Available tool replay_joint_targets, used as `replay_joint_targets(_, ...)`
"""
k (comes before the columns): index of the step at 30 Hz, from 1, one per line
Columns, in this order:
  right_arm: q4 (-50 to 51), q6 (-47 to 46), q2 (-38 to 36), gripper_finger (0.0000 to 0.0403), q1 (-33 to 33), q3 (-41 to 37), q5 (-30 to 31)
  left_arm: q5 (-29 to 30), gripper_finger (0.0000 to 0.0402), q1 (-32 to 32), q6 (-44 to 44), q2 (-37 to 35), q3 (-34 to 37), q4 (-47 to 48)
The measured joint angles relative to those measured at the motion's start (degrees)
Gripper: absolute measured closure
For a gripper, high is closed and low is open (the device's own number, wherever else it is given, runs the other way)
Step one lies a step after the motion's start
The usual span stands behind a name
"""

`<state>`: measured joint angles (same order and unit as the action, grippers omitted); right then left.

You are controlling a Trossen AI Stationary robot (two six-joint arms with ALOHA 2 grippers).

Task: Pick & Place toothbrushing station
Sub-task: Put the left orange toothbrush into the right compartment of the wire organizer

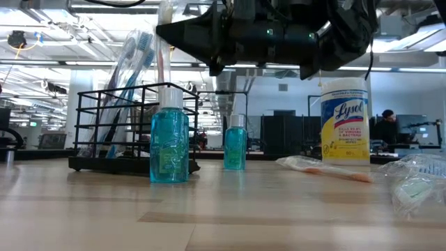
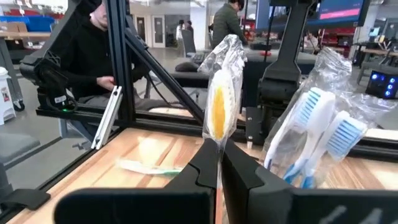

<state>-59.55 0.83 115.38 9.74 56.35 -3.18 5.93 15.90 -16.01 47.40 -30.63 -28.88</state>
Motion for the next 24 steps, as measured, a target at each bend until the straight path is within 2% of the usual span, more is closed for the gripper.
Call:
replay_joint_targets(12,1.0,0.6,0.5,0.0403,0.0,-0.1,0.0,0.0,0.0333,0.0,0.0,0.0,0.0,0.0)
replay_joint_targets(19,-3.3,-0.6,3.7,0.0402,-0.4,-0.2,0.0,0.0,0.0333,0.0,0.0,0.0,0.0,0.2)
replay_joint_targets(24,-2.7,-0.9,3.8,0.0384,-0.6,-0.1,-0.4,0.0,0.0333,0.0,0.0,0.0,0.0,0.2)
